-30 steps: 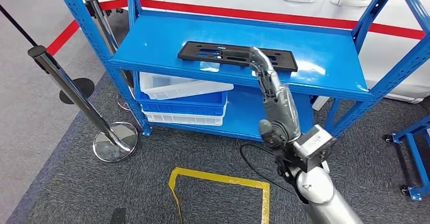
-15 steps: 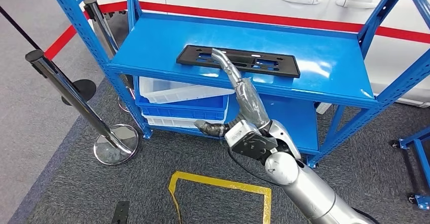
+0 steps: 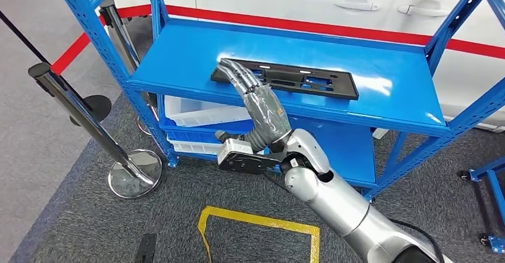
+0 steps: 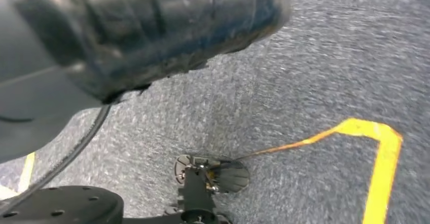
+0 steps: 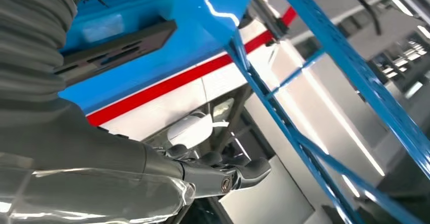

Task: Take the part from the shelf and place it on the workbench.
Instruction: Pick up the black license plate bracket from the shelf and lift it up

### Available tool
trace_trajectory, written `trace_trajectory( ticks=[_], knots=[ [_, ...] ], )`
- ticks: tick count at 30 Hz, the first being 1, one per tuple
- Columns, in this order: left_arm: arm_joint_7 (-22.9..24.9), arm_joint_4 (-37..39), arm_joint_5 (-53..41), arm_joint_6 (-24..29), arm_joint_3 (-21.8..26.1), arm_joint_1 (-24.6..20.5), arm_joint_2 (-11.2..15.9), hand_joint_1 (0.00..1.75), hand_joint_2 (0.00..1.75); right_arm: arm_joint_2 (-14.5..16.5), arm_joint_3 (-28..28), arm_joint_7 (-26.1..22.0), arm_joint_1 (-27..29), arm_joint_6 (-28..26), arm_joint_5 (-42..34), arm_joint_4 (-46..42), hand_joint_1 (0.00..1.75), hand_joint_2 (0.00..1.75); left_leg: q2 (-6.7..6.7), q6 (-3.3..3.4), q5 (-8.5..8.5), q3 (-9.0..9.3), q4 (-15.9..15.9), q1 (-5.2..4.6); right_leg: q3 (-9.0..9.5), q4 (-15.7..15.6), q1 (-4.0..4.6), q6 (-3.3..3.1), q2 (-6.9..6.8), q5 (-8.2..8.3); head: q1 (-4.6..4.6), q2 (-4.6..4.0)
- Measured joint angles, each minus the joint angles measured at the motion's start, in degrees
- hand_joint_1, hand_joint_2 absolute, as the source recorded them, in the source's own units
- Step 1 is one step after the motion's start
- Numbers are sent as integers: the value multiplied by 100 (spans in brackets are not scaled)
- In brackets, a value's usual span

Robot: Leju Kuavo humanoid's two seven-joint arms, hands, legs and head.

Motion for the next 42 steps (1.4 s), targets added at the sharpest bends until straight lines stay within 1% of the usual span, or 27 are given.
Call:
trace_trajectory(
  ticks=[2,3,5,6,7,8,9,11,12,14,17,19,21,22,23,24,25,26,28,32,34,36,37,38,39,41,42],
  knots=[
    [-1,0,22,4,-6,-3,-8,0,0,51,43,49,-96,-107,136,196,0,175,-3,69,-16,66,-40,18,-73,198,-5,42,3,-120,4,0],
    [-1,0,29,6,-9,-10,-11,0,0,75,52,80,-136,-167,180,268,0,175,-5,105,-28,104,-56,23,-201,462,-7,52,4,-235,4,0],
    [-2,0,35,12,-15,-19,-16,0,0,122,55,142,-187,-280,238,474,0,175,-7,157,-72,154,-55,8,-632,1232,-9,52,5,-484,4,0],
    [-2,0,38,15,-19,-15,-18,0,0,141,56,161,-196,-311,251,586,0,131,-12,170,-95,176,-51,1,-835,1526,-10,49,5,-523,4,0],
    [-1,0,41,19,-23,-9,-20,0,0,158,57,181,-203,-343,263,715,0,87,-20,176,-121,201,-46,-5,-968,1652,-9,40,5,-465,5,0],
    [-1,0,44,24,-29,-2,-21,0,0,175,58,191,-218,-359,266,815,0,44,-31,176,-152,232,-38,-11,-983,1534,-7,22,5,-289,5,0],
    [1,0,45,30,-37,3,-22,0,0,194,59,195,-243,-375,270,901,0,0,-42,172,-186,272,-28,-15,-894,1225,1,-6,5,-41,5,0],
    [4,0,45,40,-54,3,-25,0,0,229,59,199,-326,-399,277,1038,0,0,-53,149,-259,336,-7,-28,-594,484,39,-72,5,349,1,0],
    [8,0,45,44,-62,-1,-27,0,0,245,59,199,-371,-408,275,1097,0,0,-55,129,-284,348,1,-29,-482,245,58,-93,5,412,-1,0],
    [15,0,45,49,-83,-1,-30,0,0,265,59,199,-430,-420,266,1207,0,0,-54,77,-305,351,-6,-26,-392,78,85,-111,9,375,-4,0],
    [25,-1,45,61,-106,11,-27,0,0,287,59,196,-460,-438,258,1314,0,0,-33,-14,-405,308,110,-24,-294,-43,41,-149,14,364,-7,0],
    [30,0,44,66,-116,8,-26,0,0,313,59,195,-487,-446,258,1365,0,0,-19,-76,-621,24,656,-5,-229,-86,19,-177,6,347,-16,0],
    [38,0,44,67,-132,17,-24,0,0,332,59,195,-490,-449,253,1427,0,0,-14,-129,-808,-428,1351,26,-197,-83,16,-192,4,308,-18,0],
    [44,0,43,68,-138,30,-23,0,0,335,59,195,-482,-450,246,1461,0,0,-10,-150,-779,-577,1511,42,-177,-79,14,-190,7,284,-18,0],
    [52,0,42,69,-141,42,-21,0,0,335,59,195,-475,-452,240,1491,0,0,-3,-166,-640,-620,1458,57,-152,-71,10,-184,13,258,-18,0],
    [60,0,41,70,-143,52,-17,0,0,335,59,193,-471,-458,234,1515,0,0,5,-178,-411,-548,1191,73,-118,-62,4,-172,20,226,-19,0],
    [63,0,40,72,-145,57,-13,0,0,335,59,192,-468,-468,234,1535,0,0,15,-185,-165,-402,791,87,-81,-52,-2,-152,26,190,-18,0],
    [66,0,39,72,-149,56,-9,0,0,335,59,191,-470,-483,239,1552,0,0,21,-187,-4,-238,426,83,-54,-43,3,-123,33,153,-23,0],
    [69,0,39,72,-160,48,-4,0,0,333,59,195,-469,-519,259,1584,0,0,21,-136,81,-45,26,61,-30,-37,14,-58,45,102,-27,0],
    [74,0,40,72,-167,68,1,0,0,316,59,215,-463,-556,280,1617,0,0,14,32,7,47,-39,48,-42,63,2,53,45,-4,-10,0],
    [74,0,40,74,-168,63,3,0,0,295,59,241,-461,-550,291,1620,0,0,17,111,-25,121,-64,43,-315,617,-11,75,38,-247,-7,0],
    [75,0,44,76,-170,59,3,0,0,268,59,277,-434,-532,311,1629,0,0,17,158,-76,168,-59,21,-795,1417,-11,73,37,-499,-4,0],
    [75,0,46,77,-172,63,3,0,0,252,59,290,-414,-523,319,1636,0,0,15,167,-102,191,-55,10,-977,1651,-11,67,37,-506,-4,0],
    [76,0,48,78,-173,68,3,0,0,239,59,299,-399,-515,329,1642,0,0,12,168,-132,220,-49,1,-1062,1676,-10,53,37,-401,-4,0],
    [78,0,49,79,-174,71,3,0,0,228,59,304,-392,-511,337,1646,0,0,8,165,-166,260,-44,-6,-1026,1468,-6,30,37,-191,-4,0],
    [79,0,51,81,-177,70,3,0,0,214,59,314,-398,-509,352,1649,0,0,3,146,-247,356,-35,-21,-729,695,21,-36,37,286,-6,0],
    [80,0,56,81,-184,63,3,0,0,208,59,322,-408,-506,356,1649,0,0,2,127,-286,390,-26,-30,-572,351,40,-63,37,411,-8,0]
  ],
)
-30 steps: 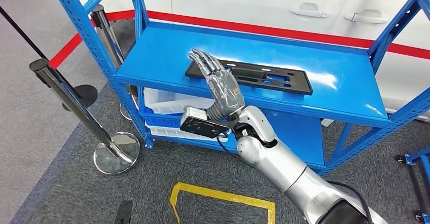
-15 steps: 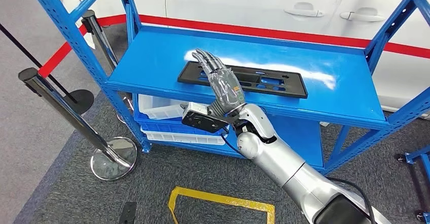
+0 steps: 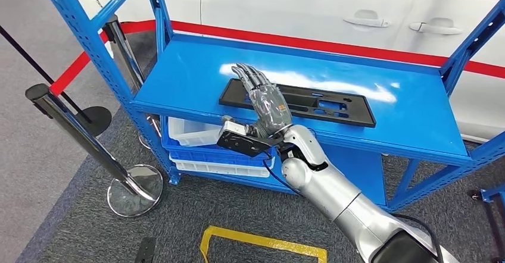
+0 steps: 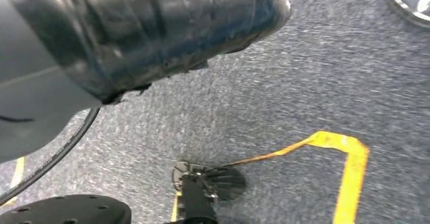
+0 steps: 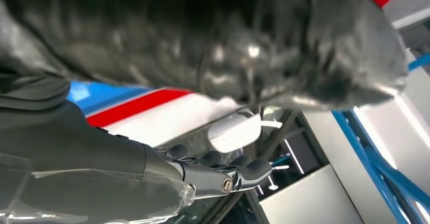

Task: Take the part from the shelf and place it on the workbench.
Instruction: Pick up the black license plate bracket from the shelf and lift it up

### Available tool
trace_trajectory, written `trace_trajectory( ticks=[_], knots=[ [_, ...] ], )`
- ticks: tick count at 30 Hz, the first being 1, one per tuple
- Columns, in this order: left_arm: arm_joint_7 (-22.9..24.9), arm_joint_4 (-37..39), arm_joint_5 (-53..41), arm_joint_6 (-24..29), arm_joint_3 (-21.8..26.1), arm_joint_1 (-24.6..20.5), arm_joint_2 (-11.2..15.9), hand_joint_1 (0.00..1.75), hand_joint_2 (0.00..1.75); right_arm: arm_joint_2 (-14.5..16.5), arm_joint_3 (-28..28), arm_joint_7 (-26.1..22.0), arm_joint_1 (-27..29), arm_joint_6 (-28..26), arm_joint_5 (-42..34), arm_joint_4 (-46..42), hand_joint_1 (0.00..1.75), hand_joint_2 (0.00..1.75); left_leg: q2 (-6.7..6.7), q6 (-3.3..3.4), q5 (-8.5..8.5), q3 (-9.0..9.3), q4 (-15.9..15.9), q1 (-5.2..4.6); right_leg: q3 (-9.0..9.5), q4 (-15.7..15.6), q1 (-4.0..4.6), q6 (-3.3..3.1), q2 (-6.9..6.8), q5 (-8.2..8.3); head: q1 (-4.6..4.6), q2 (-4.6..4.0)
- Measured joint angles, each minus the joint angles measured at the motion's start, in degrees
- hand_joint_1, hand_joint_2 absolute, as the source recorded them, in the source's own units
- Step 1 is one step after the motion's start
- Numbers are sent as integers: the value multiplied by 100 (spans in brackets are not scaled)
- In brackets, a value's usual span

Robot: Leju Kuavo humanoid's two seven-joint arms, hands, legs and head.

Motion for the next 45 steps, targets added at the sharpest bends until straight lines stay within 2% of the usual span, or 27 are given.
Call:
trace_trajectory(
  ticks=[2,4,6,7,9,10,11,12,13,15,16,19,21,22,24,25,26,27,28,30,32,36,38,40,42,43,45],
  knots=[
    [1,0,19,1,-16,-12,0,0,0,-20,0,19,-15,15,4,0,0,0,3,-48,-51,24,-2,-1,150,-290,34,-34,5,7,-4,0],
    [2,0,39,3,-27,-12,-1,0,0,-49,0,36,-22,30,8,-7,0,0,12,-103,-84,33,-16,16,193,-341,28,-59,18,-22,-5,0],
    [-2,0,50,10,-37,-10,-1,0,0,-81,0,59,-36,32,37,-27,0,0,22,-166,-184,-42,185,23,269,-394,-4,-101,26,-44,-10,0],
    [-4,0,55,14,-45,-11,0,0,0,-94,0,74,-43,31,65,-39,0,0,25,-196,-289,-180,456,29,316,-417,-22,-119,25,-62,-14,0],
    [-9,0,67,17,-60,-5,0,0,0,-119,0,114,-42,32,117,-48,0,0,25,-244,-513,-629,1203,49,382,-422,-23,-144,21,-121,-18,0],
    [-12,0,77,17,-65,5,0,0,0,-134,0,134,-25,40,132,-49,0,44,26,-261,-542,-844,1489,59,421,-421,-23,-142,23,-156,-17,0],
    [-16,0,86,17,-66,16,-1,0,0,-151,0,157,-8,55,138,-49,0,87,26,-271,-470,-978,1595,67,467,-420,-23,-138,28,-195,-17,0],
    [-22,0,96,16,-67,25,-1,0,0,-167,0,179,6,78,141,-49,0,131,26,-274,-284,-1001,1478,73,525,-419,-25,-130,33,-240,-17,0],
    [-26,0,102,15,-67,28,-1,0,0,-181,0,196,12,111,141,-49,0,175,27,-269,-21,-914,1158,77,593,-419,-26,-118,37,-288,-17,0],
    [-29,0,108,4,-70,22,0,0,0,-203,0,213,7,181,141,-49,0,175,28,-234,386,-618,389,68,702,-416,-20,-69,46,-387,-17,0],
    [-28,0,108,-4,-74,13,-1,0,0,-212,0,214,2,211,141,-49,0,175,26,-199,452,-507,146,54,732,-423,-14,-38,51,-423,-17,0],
    [-23,0,109,-19,-89,8,-3,0,0,-234,0,211,-1,274,146,-49,0,175,14,-76,367,-394,-31,35,775,-413,-2,51,58,-461,-1,0],
    [-21,0,107,-20,-93,13,-3,0,0,-249,0,195,-5,348,171,-48,0,175,10,-2,329,-310,-62,46,716,-221,-14,100,47,-545,12,0],
    [-19,0,105,-21,-95,7,-3,0,0,-256,0,182,-11,391,185,-46,0,175,10,32,308,-265,-72,48,585,26,-23,121,40,-644,18,0],
    [-15,0,102,-26,-103,-6,-4,0,0,-265,0,155,-13,454,200,-33,0,175,11,76,251,-210,-74,40,122,763,-29,151,32,-909,25,0],
    [-12,0,100,-30,-107,-7,-6,0,0,-269,0,136,-5,474,201,-20,0,175,9,84,218,-183,-71,36,-124,1079,-29,154,32,-997,27,0],
    [-9,0,98,-34,-110,-3,-8,0,0,-273,0,116,5,493,197,-3,0,175,7,84,181,-148,-67,34,-297,1232,-30,155,32,-988,27,0],
    [-5,0,97,-40,-110,2,-10,0,0,-277,0,98,11,510,193,15,0,175,3,80,140,-102,-63,32,-361,1173,-30,148,32,-858,29,0],
    [0,0,97,-45,-111,6,-11,0,0,-279,0,80,10,528,187,35,0,175,0,73,94,-41,-60,31,-320,917,-29,133,32,-618,29,0],
    [10,0,98,-62,-113,6,-19,0,0,-279,0,29,-3,555,154,87,0,175,-4,49,-3,88,-62,28,-83,162,-20,92,31,-94,26,0],
    [18,0,101,-77,-117,-11,-29,0,0,-276,0,-26,-27,562,108,150,0,175,-7,2,-71,135,-63,23,70,-302,10,46,25,68,25,0],
    [24,0,107,-88,-126,-19,-61,0,0,-264,0,-69,-66,563,89,252,0,175,0,-103,-111,104,84,17,196,-409,5,-65,26,34,23,0],
    [24,0,108,-88,-134,-28,-62,0,0,-256,0,-81,-85,563,88,287,0,175,11,-147,-198,-155,538,30,285,-430,-13,-117,18,-7,8,0],
    [23,0,110,-88,-156,-26,-64,0,0,-253,0,-89,-93,563,88,337,0,175,15,-197,-423,-639,1228,47,354,-432,-12,-148,11,-73,-1,0],
    [24,0,115,-90,-171,-1,-67,0,0,-247,0,-106,-89,562,94,411,0,175,16,-226,-499,-976,1497,58,428,-427,-12,-151,16,-140,0,0],
    [27,0,120,-92,-173,7,-68,0,0,-238,0,-122,-89,562,102,461,0,175,16,-228,-346,-971,1303,62,476,-422,-13,-145,21,-176,0,0],
    [48,0,128,-102,-183,8,-69,0,0,-215,0,-168,-90,561,123,566,0,175,20,-213,192,-756,560,68,579,-412,-15,-119,26,-261,1,0]
  ],
)
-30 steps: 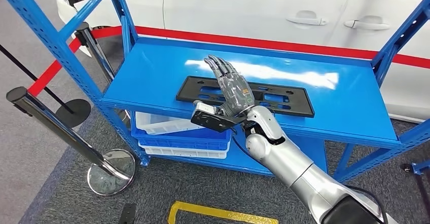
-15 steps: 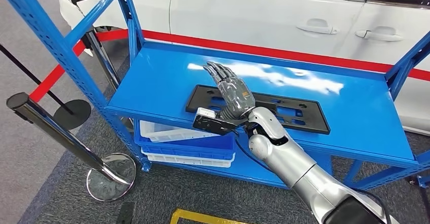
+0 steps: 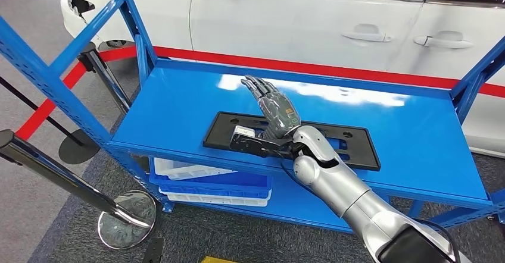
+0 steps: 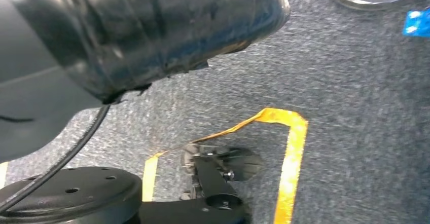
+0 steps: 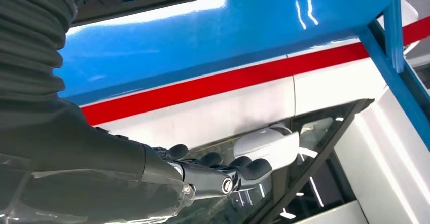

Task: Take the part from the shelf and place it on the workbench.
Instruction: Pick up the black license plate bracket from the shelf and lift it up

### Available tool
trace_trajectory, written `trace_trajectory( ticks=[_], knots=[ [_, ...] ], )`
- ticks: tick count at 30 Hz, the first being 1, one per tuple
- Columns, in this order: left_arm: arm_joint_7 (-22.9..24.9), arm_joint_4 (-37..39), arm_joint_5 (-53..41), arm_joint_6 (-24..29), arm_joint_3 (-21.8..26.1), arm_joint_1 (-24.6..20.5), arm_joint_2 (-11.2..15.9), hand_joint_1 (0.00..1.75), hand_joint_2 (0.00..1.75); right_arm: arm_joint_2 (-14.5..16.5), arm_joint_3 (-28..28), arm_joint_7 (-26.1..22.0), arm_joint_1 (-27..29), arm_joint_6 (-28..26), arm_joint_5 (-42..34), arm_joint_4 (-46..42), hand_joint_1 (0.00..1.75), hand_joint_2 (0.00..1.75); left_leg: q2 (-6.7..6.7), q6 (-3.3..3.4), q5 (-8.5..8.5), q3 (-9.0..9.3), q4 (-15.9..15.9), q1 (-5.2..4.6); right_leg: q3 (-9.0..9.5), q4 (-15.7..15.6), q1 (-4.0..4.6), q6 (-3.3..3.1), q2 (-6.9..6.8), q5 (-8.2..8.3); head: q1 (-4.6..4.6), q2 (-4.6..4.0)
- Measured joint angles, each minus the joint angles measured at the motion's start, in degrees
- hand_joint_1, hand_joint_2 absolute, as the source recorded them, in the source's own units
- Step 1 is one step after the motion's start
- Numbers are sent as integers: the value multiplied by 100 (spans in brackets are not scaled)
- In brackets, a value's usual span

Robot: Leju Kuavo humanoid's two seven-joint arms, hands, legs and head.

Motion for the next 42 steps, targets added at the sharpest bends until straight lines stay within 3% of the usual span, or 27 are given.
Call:
trace_trajectory(
  ticks=[1,2,6,8,9,11,12,13,15,17,18,22,24,26,28,29,31,33,36,38,42],
  knots=[
    [22,0,3,-5,-10,-6,-3,0,0,11,0,-26,-4,1,20,62,0,175,2,13,183,98,-343,-9,39,4,3,21,2,-38,2,0],
    [43,0,3,-8,-21,-12,-8,0,0,20,1,-48,-11,2,41,121,0,175,4,31,261,162,-545,-23,54,6,7,44,3,-67,2,0],
    [124,0,34,-8,-59,-4,-35,0,0,51,57,-77,-37,33,173,464,0,175,-5,147,337,215,-615,-36,62,39,8,190,-5,-191,4,0],
    [142,0,44,-21,-68,-11,-50,0,0,49,74,-77,-58,37,203,605,0,175,-5,200,331,247,-642,-15,-82,352,3,241,-12,-389,10,0],
    [148,0,45,-28,-71,-17,-58,0,0,47,82,-79,-60,37,199,684,0,175,-6,223,320,255,-645,-16,-259,681,-4,255,-13,-546,11,0],
    [154,0,43,-32,-79,-20,-66,0,0,48,95,-104,-17,31,160,835,0,87,-7,259,290,261,-639,-21,-701,1429,-9,276,-14,-806,14,0],
    [156,0,41,-19,-83,-13,-68,0,0,47,98,-125,28,20,120,894,0,44,-11,267,273,269,-634,-23,-857,1638,-13,281,-14,-811,16,0],
    [158,0,39,-3,-89,-5,-68,0,0,46,98,-145,73,3,80,940,0,0,-16,267,253,283,-627,-23,-910,1634,-16,279,-14,-705,16,0],
    [162,0,36,21,-106,8,-68,0,0,45,98,-166,144,-40,14,997,0,0,-26,247,203,330,-607,-23,-703,1022,-16,253,-15,-246,16,0],
    [157,0,36,14,-126,0,-68,0,0,45,98,-165,182,-88,-20,1037,0,0,-32,205,152,358,-569,-43,-409,338,-2,216,-13,61,12,0],
    [152,0,34,8,-139,-4,-68,0,0,45,98,-163,198,-113,-33,1052,0,0,-34,180,136,359,-555,-51,-331,169,6,198,-11,102,8,0],
    [136,0,21,-2,-205,6,-66,0,0,31,98,-149,248,-231,-177,1061,0,0,-27,63,55,354,-498,-46,-257,63,1,85,3,108,7,0],
    [125,0,30,-5,-219,10,-63,0,0,16,98,-143,275,-319,-300,1009,0,0,-16,11,-224,188,-85,-39,-223,25,-19,31,-2,139,-9,0],
    [119,0,42,-9,-226,21,-61,0,0,-14,98,-124,317,-392,-400,934,0,0,-10,-27,-600,-115,637,-29,-225,28,-8,13,-6,144,-22,0],
    [115,0,46,-10,-230,43,-58,0,0,-58,96,-103,375,-427,-457,855,0,0,-9,-42,-701,-245,993,-21,-238,45,0,9,-5,145,-21,0],
    [114,0,47,-10,-231,50,-58,0,0,-81,94,-98,398,-434,-472,812,0,0,-8,-39,-599,-157,860,-19,-248,59,1,9,-1,144,-22,0],
    [110,0,47,-10,-232,47,-52,0,0,-117,86,-95,417,-444,-491,726,0,0,-8,-8,-282,256,109,-19,-266,89,2,12,10,140,-22,0],
    [107,0,48,-10,-248,32,-45,0,0,-149,75,-93,418,-460,-499,650,0,0,-11,44,-99,557,-450,-40,-287,109,15,41,18,144,-17,0],
    [99,0,58,-8,-301,32,-39,0,0,-198,67,-90,445,-518,-508,558,0,0,-12,128,-22,588,-552,-60,-305,102,20,128,24,174,-12,0],
    [90,0,80,-5,-323,36,-33,0,0,-242,53,-87,469,-559,-533,486,0,0,3,202,60,573,-618,-40,-354,227,14,183,20,19,-4,0],
    [74,0,109,-8,-359,40,-28,0,0,-336,15,-77,548,-599,-595,304,0,0,22,278,199,423,-648,-30,-721,1451,-27,266,9,-844,10,0]
  ],
)
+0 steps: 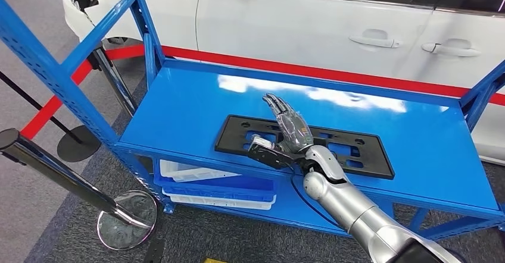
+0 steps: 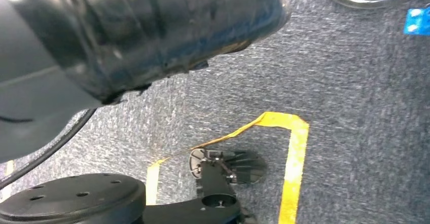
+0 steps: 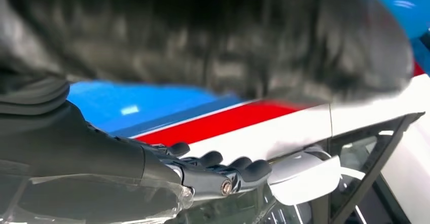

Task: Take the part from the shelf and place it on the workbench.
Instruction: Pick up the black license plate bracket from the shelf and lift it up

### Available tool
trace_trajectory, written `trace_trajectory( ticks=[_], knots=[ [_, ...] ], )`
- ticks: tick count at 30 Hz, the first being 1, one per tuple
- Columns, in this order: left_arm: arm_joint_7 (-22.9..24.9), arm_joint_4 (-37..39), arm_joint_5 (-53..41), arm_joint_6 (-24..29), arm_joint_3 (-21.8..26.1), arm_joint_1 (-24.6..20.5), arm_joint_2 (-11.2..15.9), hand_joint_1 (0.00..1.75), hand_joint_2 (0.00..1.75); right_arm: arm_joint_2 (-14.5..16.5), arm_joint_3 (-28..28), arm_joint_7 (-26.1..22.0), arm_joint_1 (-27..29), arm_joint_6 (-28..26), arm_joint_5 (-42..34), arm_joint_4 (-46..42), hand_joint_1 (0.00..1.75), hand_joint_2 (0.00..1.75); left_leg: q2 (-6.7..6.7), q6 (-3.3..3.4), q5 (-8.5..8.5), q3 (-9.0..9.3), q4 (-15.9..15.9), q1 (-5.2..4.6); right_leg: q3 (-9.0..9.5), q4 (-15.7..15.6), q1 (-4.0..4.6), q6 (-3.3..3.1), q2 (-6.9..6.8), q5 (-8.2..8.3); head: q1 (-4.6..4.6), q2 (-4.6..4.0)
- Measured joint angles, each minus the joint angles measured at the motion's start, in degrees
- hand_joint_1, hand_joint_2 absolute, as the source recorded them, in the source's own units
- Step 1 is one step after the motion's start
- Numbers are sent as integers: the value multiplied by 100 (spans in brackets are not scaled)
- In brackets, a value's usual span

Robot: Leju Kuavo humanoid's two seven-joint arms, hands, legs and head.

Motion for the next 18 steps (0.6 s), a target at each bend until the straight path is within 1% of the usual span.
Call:
trace_trajectory(
  ticks=[1,2,3,4,5,6,7,8,9,10,11,12,13,14,15,16,17,18],
  knots=[
    [0,0,3,-2,-3,4,1,0,0,-22,-2,7,30,2,-20,-43,0,0,0,-2,31,-51,4,2,0,152,-17,18,-1,-53,0,0],
    [0,0,4,-4,-5,7,3,0,0,-41,-3,16,56,5,-37,-86,0,0,-1,-12,60,-104,11,5,101,90,-39,34,-3,9,1,0],
    [2,0,3,-7,-10,9,4,0,0,-60,-8,25,73,9,-50,-136,0,0,-3,-29,86,-159,25,10,303,-175,-64,48,-7,148,1,0],
    [7,0,0,-12,-16,10,6,0,0,-76,-20,37,82,9,-58,-191,0,0,-4,-53,109,-210,49,14,564,-568,-88,61,-11,274,0,0],
    [17,0,-9,-22,-26,10,9,0,0,-86,-33,53,95,3,-60,-253,0,0,-6,-85,131,-256,78,14,793,-921,-87,62,-10,371,-3,0],
    [31,0,-26,-37,-38,9,14,0,0,-97,-51,78,119,-13,-51,-320,0,0,-7,-120,151,-282,108,14,944,-1175,-79,48,-4,421,-9,0],
    [49,0,-53,-56,-55,6,20,0,0,-114,-70,122,160,-38,-24,-393,0,0,-10,-153,170,-295,133,12,1006,-1302,-68,25,5,416,-10,0],
    [73,0,-95,-74,-81,1,25,0,0,-142,-88,193,226,-71,24,-490,0,0,-13,-189,193,-298,139,17,994,-1314,-42,-10,14,422,-11,0],
    [99,0,-144,-87,-110,-4,31,0,0,-180,-110,281,306,-101,89,-605,0,0,-19,-226,216,-295,139,27,972,-1327,-38,-55,12,438,-5,0],
    [129,0,-197,-91,-143,-12,36,0,0,-224,-134,379,390,-121,157,-747,0,0,-21,-258,201,-317,158,39,963,-1340,-36,-104,4,459,-1,0],
    [161,0,-240,-84,-177,-21,40,0,0,-270,-163,466,474,-131,215,-906,0,0,-20,-286,112,-362,243,52,949,-1350,-33,-157,-3,497,-8,0],
    [184,0,-261,-67,-209,-33,44,0,0,-311,-198,527,550,-130,255,-1065,0,0,-16,-307,-54,-443,432,59,929,-1358,-35,-205,-9,538,-14,0],
    [199,0,-258,-39,-237,-50,49,0,0,-353,-242,564,621,-120,275,-1220,0,0,-10,-322,-282,-558,736,63,904,-1357,-33,-236,-10,571,-25,0],
    [206,0,-226,-7,-259,-68,52,0,0,-392,-291,579,690,-100,278,-1356,0,0,-8,-336,-514,-687,1121,64,870,-1354,-24,-254,-10,596,-32,0],
    [203,0,-183,28,-274,-81,56,0,0,-431,-343,578,759,-70,268,-1477,0,0,-8,-344,-674,-795,1480,65,842,-1350,-10,-262,-12,615,-33,0],
    [195,0,-144,60,-281,-88,61,0,0,-468,-394,565,822,-42,248,-1583,0,0,-8,-342,-737,-840,1707,64,820,-1345,6,-265,-13,627,-33,0],
    [185,0,-118,84,-286,-89,65,0,0,-500,-445,544,878,-21,220,-1678,0,0,-8,-325,-694,-785,1732,58,806,-1340,22,-266,-13,634,-33,0],
    [173,0,-107,104,-293,-87,73,0,0,-530,-500,511,920,-12,193,-1767,0,0,-10,-292,-566,-627,1534,45,799,-1335,34,-267,-10,638,-33,0]
  ],
)
